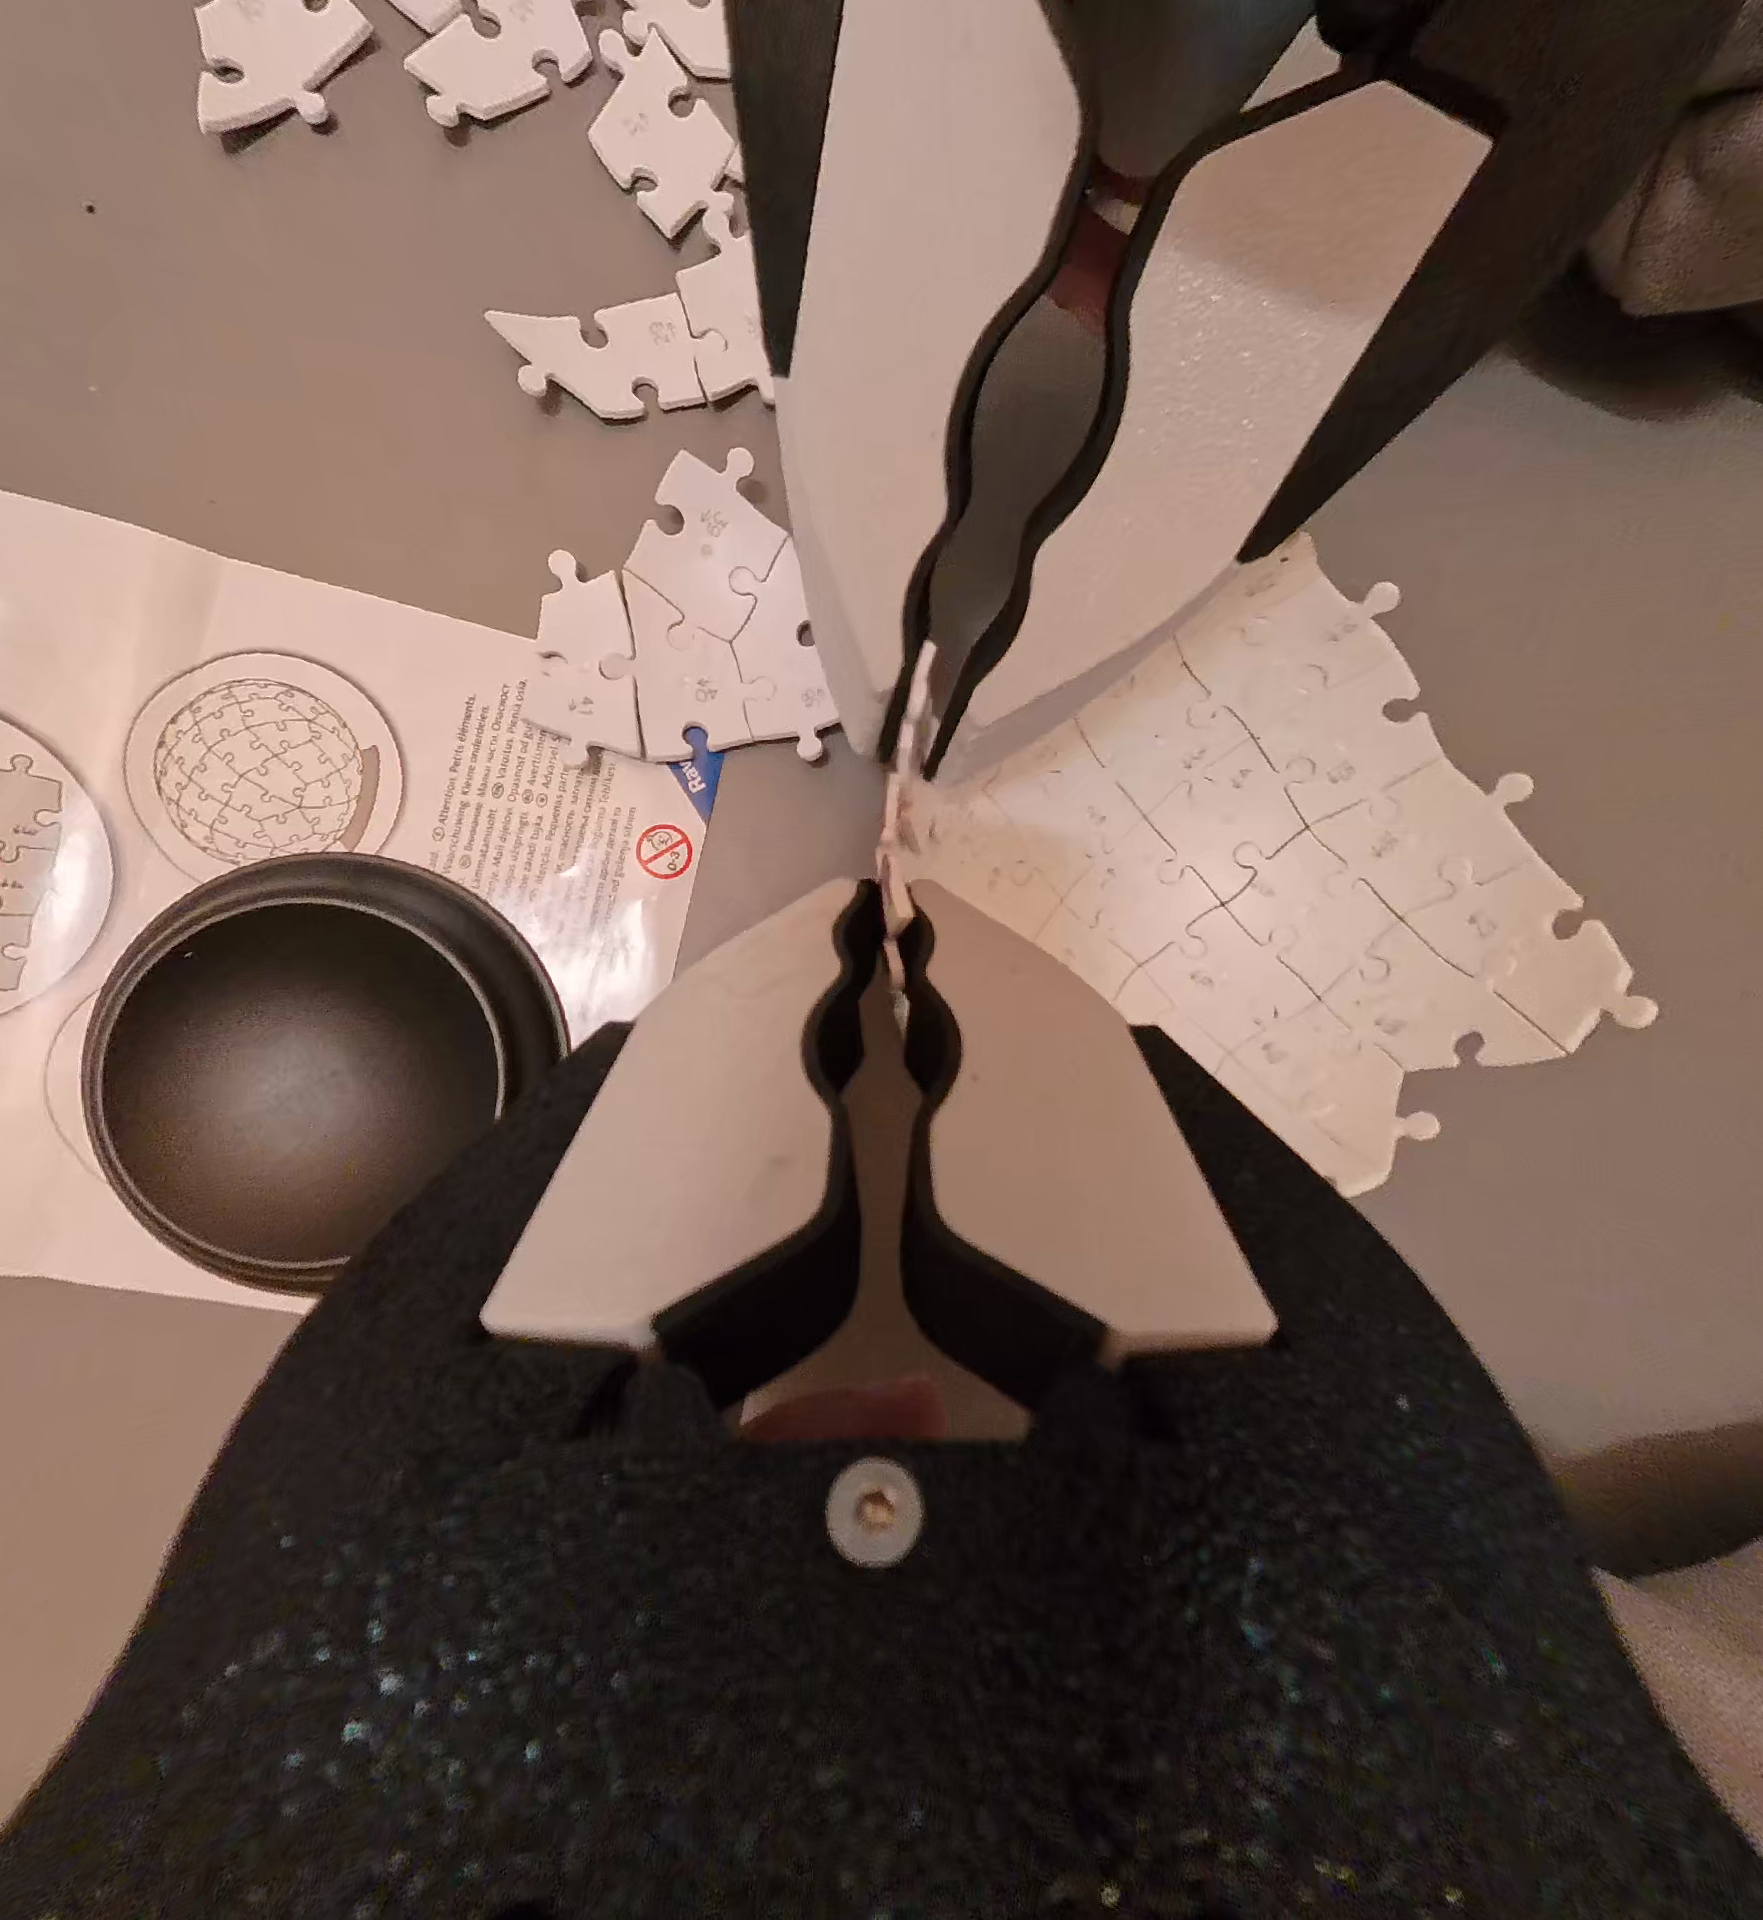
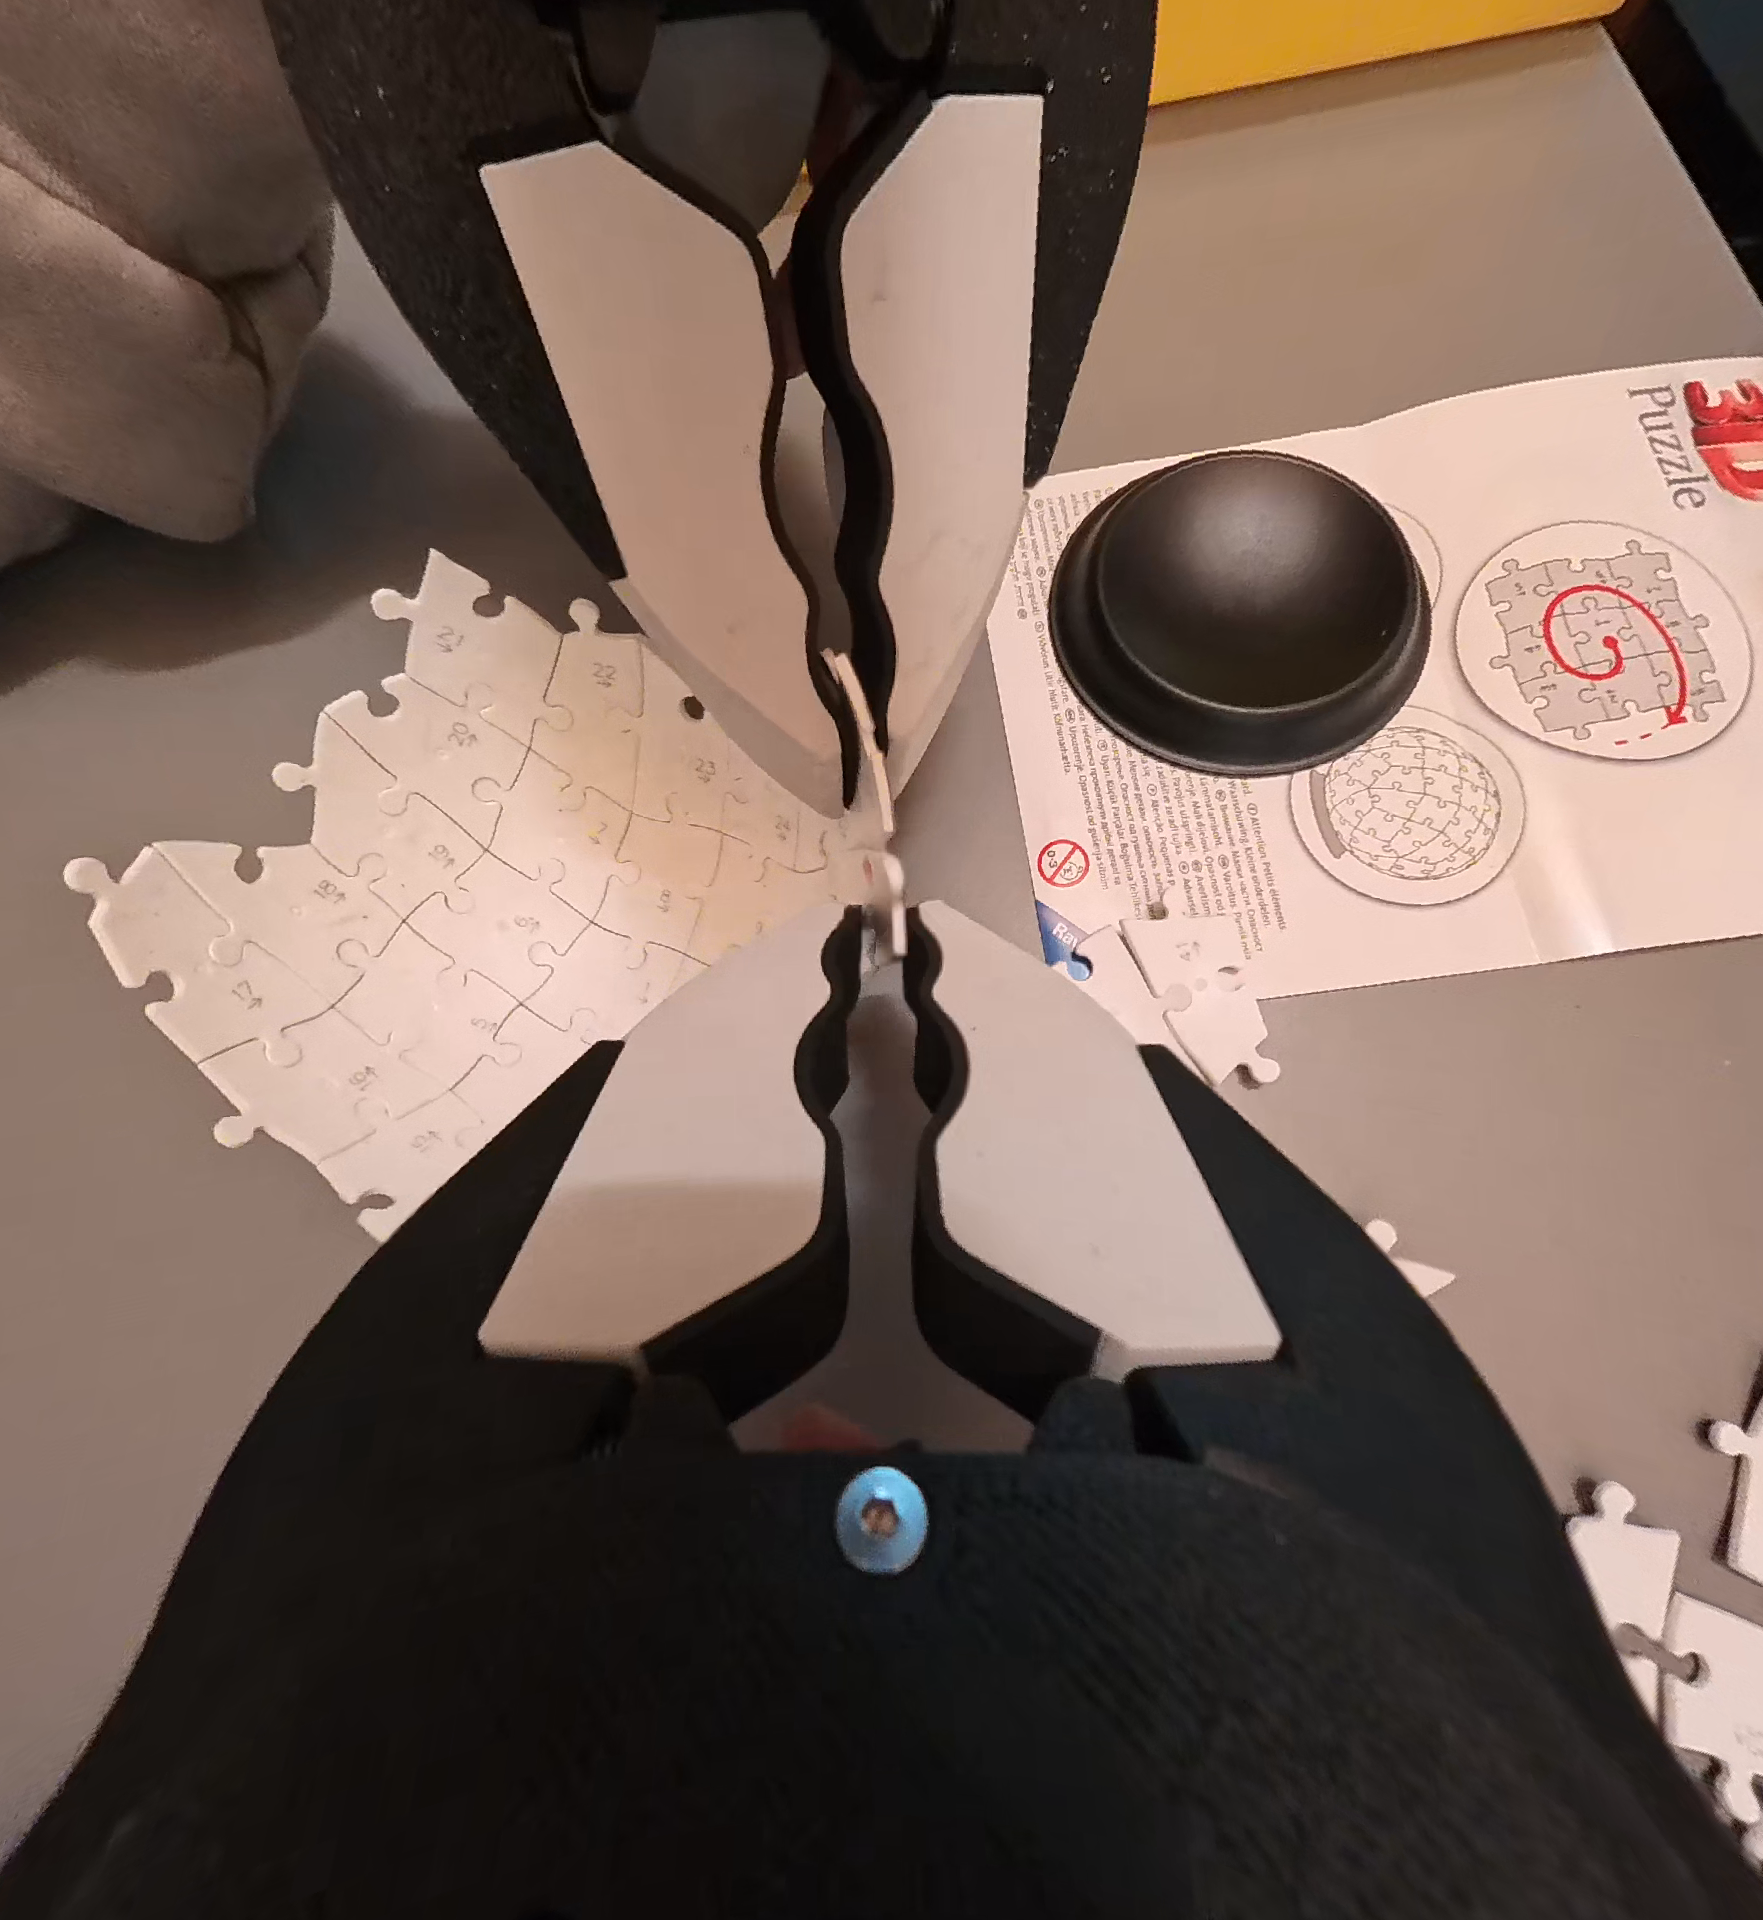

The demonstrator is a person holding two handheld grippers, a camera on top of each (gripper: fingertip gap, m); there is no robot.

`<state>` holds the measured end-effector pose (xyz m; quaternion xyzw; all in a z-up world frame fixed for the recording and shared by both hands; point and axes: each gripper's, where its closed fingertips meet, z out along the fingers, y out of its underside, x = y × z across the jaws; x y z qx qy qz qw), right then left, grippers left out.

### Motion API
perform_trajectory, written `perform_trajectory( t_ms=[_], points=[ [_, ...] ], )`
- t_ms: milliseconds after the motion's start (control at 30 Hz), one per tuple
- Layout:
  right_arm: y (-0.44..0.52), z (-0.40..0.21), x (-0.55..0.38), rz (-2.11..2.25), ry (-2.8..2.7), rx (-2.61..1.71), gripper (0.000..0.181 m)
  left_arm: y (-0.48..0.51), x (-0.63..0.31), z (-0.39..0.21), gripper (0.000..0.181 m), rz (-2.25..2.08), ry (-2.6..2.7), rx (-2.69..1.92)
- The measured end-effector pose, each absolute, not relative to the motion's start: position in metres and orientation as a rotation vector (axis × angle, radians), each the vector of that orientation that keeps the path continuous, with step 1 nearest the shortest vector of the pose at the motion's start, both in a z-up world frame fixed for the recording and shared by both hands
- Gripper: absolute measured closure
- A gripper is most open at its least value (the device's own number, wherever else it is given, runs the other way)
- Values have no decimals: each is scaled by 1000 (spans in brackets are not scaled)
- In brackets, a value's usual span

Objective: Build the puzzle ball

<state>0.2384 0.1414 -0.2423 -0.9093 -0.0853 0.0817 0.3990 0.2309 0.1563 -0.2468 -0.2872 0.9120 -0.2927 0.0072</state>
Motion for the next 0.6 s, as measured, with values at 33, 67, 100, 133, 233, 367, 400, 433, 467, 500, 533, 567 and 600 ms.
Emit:
perform_trajectory(
  t_ms=[33,67,100,133,233,367,400,433,467,500,533,567,600],
  points=[
    [142,-242,239,206,-219,-2301,173,156,231,-247,179,-915,2851,-895],
    [142,-242,239,205,-223,-2302,173,156,231,-247,179,-912,2851,-894],
    [142,-242,239,203,-227,-2304,172,156,231,-247,179,-911,2851,-893],
    [142,-242,239,199,-238,-2306,173,156,231,-247,179,-909,2851,-891],
    [142,-242,238,162,-307,-2328,176,156,231,-247,179,-904,2851,-890],
    [140,-240,238,82,-398,-2371,178,156,232,-247,179,-898,2849,-892],
    [139,-240,239,57,-416,-2387,178,156,232,-247,179,-896,2850,-891],
    [138,-240,240,38,-433,-2402,177,156,232,-248,179,-895,2849,-891],
    [138,-240,240,29,-449,-2409,177,156,232,-247,179,-896,2849,-891],
    [139,-240,239,28,-458,-2409,177,156,232,-247,179,-898,2849,-893],
    [140,-242,239,31,-464,-2412,176,156,232,-247,179,-901,2849,-892],
    [141,-243,240,30,-466,-2419,176,156,232,-248,179,-898,2849,-891],
    [141,-244,241,30,-469,-2427,175,157,232,-248,179,-894,2850,-894]
  ],
)
